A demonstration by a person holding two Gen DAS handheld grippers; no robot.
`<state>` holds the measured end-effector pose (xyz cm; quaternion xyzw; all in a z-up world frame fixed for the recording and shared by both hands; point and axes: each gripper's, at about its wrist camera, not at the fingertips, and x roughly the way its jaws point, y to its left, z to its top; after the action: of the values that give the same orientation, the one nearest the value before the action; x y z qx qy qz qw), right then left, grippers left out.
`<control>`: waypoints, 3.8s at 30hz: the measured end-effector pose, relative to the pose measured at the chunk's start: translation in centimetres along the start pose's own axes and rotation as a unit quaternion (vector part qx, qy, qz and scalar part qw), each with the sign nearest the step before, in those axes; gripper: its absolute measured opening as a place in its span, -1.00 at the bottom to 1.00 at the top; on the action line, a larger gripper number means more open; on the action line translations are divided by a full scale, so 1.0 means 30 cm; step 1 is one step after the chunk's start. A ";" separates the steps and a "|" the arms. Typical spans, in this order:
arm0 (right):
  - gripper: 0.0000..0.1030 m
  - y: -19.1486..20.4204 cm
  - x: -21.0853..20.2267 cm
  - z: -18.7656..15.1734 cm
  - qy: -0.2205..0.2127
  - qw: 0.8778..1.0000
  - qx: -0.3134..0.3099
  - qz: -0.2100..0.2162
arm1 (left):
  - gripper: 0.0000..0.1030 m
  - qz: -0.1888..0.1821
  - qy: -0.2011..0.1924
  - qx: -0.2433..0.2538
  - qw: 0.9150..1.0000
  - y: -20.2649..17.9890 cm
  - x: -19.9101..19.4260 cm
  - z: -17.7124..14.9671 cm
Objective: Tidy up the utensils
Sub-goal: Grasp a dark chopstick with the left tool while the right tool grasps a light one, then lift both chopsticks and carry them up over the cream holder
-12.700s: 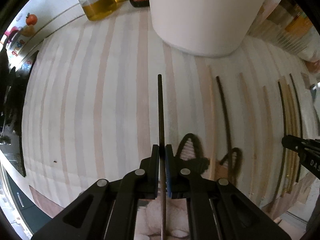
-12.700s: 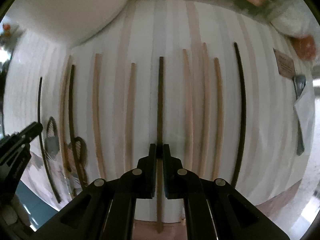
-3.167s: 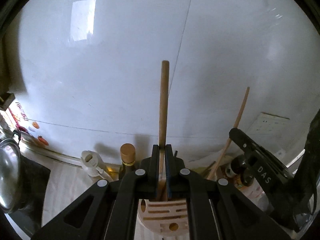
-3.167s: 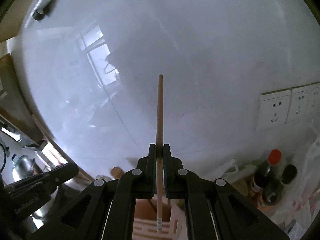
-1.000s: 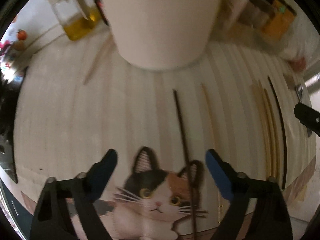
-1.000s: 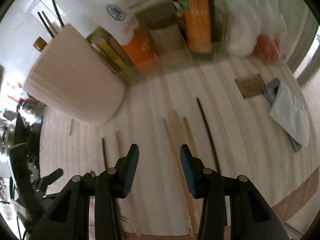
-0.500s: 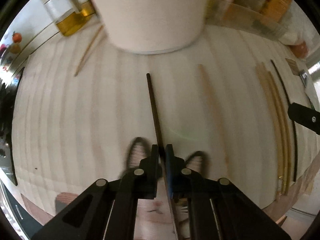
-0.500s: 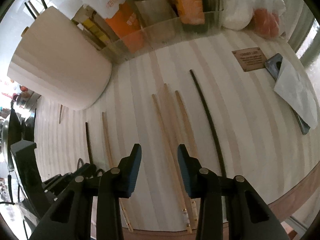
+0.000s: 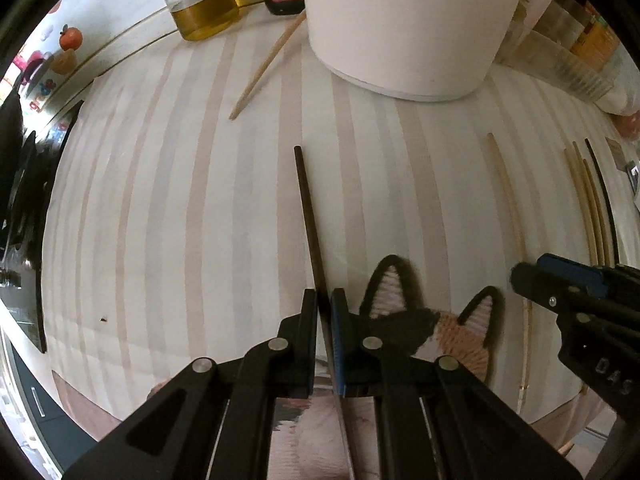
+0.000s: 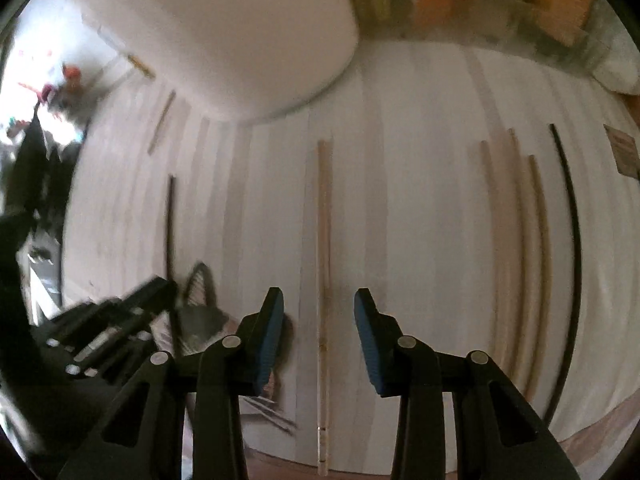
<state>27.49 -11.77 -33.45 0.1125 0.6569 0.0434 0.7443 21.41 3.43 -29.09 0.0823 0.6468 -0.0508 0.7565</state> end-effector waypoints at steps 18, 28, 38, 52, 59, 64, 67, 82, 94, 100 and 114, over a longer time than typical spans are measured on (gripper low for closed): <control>-0.87 -0.167 -0.017 -0.089 0.033 0.998 0.006 -0.047 | -0.92 -0.029 0.003 0.026 0.999 -0.139 -0.030 -0.032; -0.87 -0.203 -0.017 -0.109 0.030 0.998 0.023 -0.041 | -0.90 -0.036 0.008 0.025 0.999 -0.125 -0.018 -0.009; -0.87 -0.198 -0.028 -0.100 0.029 0.998 0.031 -0.048 | -0.89 -0.037 0.005 0.016 0.999 -0.106 0.021 0.078; -0.87 -0.180 -0.020 -0.089 0.028 0.998 0.032 -0.051 | -0.90 -0.032 0.003 0.031 0.999 -0.137 0.030 0.107; -0.87 -0.169 -0.023 -0.075 0.026 0.998 0.015 -0.048 | -0.94 -0.031 -0.002 0.050 0.998 -0.178 0.026 0.130; -0.88 -0.207 -0.051 -0.073 0.011 0.999 0.034 -0.016 | -0.94 -0.046 -0.013 0.038 0.998 -0.146 -0.035 0.131; -0.88 -0.217 -0.087 -0.079 -0.007 0.999 0.042 0.000 | -0.94 -0.059 -0.021 0.024 0.998 -0.121 -0.082 0.116; -0.88 -0.186 -0.258 -0.087 -0.079 0.996 0.030 0.042 | -0.95 -0.080 -0.095 0.008 0.992 -0.075 -0.317 0.145; -0.88 -0.152 -0.386 -0.019 -0.138 0.989 0.021 0.057 | -0.95 -0.072 -0.137 -0.001 0.988 -0.051 -0.422 0.157; -0.88 -0.131 -0.472 0.000 -0.171 0.983 0.017 0.070 | -0.95 -0.073 -0.166 -0.008 0.983 -0.036 -0.495 0.172; -0.88 -0.033 -0.642 0.077 -0.244 0.966 -0.004 0.089 | -0.95 -0.067 -0.243 -0.031 0.967 0.013 -0.678 0.242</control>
<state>27.13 -17.07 -14.76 0.1751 0.4429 0.0834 0.8753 25.30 1.82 -7.89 0.0006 0.4485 -0.0996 0.8882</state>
